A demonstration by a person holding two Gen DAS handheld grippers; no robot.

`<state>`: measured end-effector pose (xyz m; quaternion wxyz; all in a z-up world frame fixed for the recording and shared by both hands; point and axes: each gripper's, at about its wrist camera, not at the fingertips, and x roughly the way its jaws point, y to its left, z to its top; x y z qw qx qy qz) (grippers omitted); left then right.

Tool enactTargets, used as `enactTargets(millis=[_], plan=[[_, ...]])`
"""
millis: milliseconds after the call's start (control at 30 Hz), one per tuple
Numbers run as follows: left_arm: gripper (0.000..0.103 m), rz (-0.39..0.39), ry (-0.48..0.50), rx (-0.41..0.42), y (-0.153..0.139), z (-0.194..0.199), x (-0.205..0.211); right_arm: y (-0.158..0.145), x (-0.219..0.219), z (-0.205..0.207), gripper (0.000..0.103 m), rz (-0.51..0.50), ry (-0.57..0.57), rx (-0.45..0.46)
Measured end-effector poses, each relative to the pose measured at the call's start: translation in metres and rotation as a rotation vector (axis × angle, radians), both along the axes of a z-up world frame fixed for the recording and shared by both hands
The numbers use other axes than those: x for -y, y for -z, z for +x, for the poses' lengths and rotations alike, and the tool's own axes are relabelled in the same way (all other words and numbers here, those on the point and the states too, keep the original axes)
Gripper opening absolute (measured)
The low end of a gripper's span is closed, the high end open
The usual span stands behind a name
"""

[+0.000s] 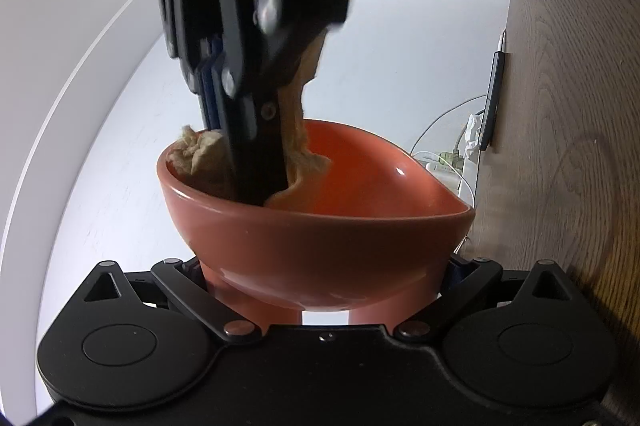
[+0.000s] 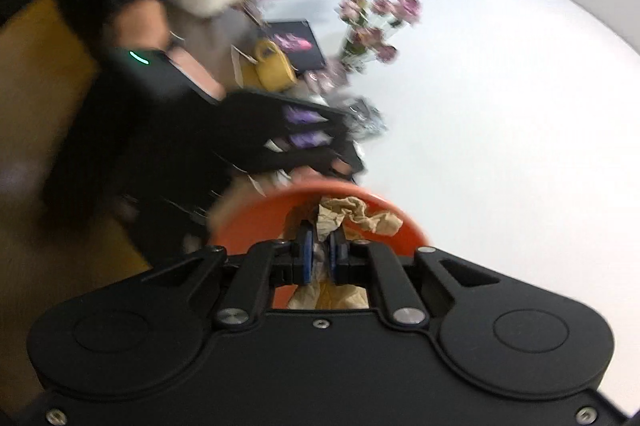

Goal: Clean bowl
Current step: 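Scrub the bowl interior near the rim with the right tool's cloth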

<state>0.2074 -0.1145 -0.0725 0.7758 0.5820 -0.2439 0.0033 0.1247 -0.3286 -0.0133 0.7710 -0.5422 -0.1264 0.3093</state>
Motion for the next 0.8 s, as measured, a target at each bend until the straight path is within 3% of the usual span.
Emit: enactTargets(millis=[200,333,467,667,800], plan=[[0.098,0.000,0.000,0.000,0.000,0.001,0.001,0.009,0.004,0.028,0.009,-0.011,0.111,-0.010],[0.098,0.000,0.000,0.000,0.000,0.001,0.001,0.024,-0.010,-0.001,0.009,-0.047,0.023,-0.085],[0.098,0.000,0.000,0.000,0.000,0.000,0.001,0.006,-0.027,-0.025,0.009,0.008,-0.071,-0.052],[0.098,0.000,0.000,0.000,0.000,0.001,0.002,-0.020,-0.039,0.001,0.009,0.077,-0.002,0.043],[0.098,0.000,0.000,0.000,0.000,0.001,0.003,0.005,-0.018,0.026,0.009,0.040,0.083,0.009]])
